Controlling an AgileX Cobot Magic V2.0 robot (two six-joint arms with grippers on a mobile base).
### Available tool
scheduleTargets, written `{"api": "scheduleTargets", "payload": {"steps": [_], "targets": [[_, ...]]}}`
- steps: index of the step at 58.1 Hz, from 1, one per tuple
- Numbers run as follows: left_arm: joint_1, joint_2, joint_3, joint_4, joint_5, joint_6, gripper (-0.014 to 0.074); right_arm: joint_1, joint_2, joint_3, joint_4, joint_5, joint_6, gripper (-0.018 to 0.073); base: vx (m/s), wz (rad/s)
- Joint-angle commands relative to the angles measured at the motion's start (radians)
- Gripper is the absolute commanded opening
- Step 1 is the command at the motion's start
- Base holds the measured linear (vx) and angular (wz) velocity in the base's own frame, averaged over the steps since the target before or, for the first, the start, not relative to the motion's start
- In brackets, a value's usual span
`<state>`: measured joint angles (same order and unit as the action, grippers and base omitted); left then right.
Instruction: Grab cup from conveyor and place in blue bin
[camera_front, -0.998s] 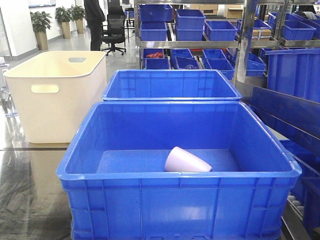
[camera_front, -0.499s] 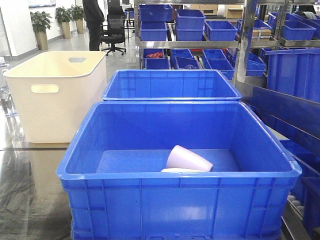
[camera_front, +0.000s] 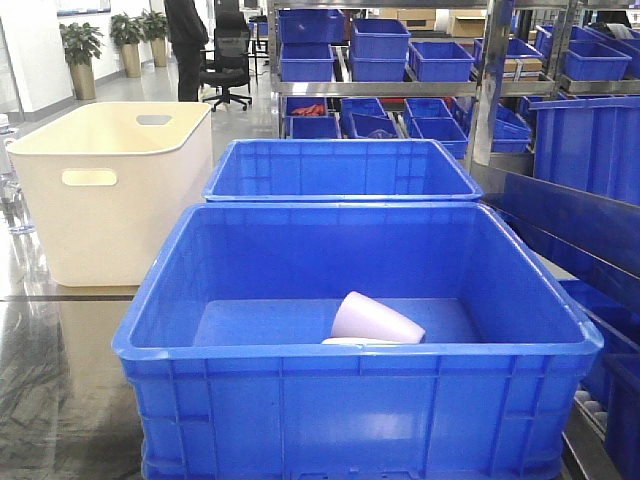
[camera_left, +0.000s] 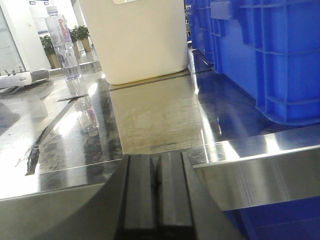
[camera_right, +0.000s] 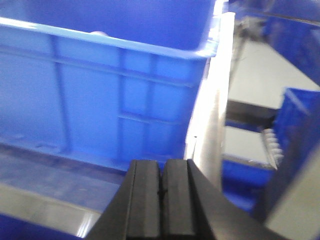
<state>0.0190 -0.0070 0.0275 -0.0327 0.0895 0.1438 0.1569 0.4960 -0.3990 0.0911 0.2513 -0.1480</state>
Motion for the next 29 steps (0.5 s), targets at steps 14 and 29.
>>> {"api": "scheduleTargets", "payload": {"steps": [14,29], "targets": [[0.001,-0.009,0.012,-0.002,-0.084,-0.008,-0.0005,-0.123,-0.403,0.359,-0.080,-0.203,0.072,-0.0009,0.00,0.00],[0.001,-0.008,0.012,-0.002,-0.083,-0.008,-0.0005,-0.122,-0.519,0.448,-0.080,-0.213,0.071,-0.0009,0.00,0.00]]}}
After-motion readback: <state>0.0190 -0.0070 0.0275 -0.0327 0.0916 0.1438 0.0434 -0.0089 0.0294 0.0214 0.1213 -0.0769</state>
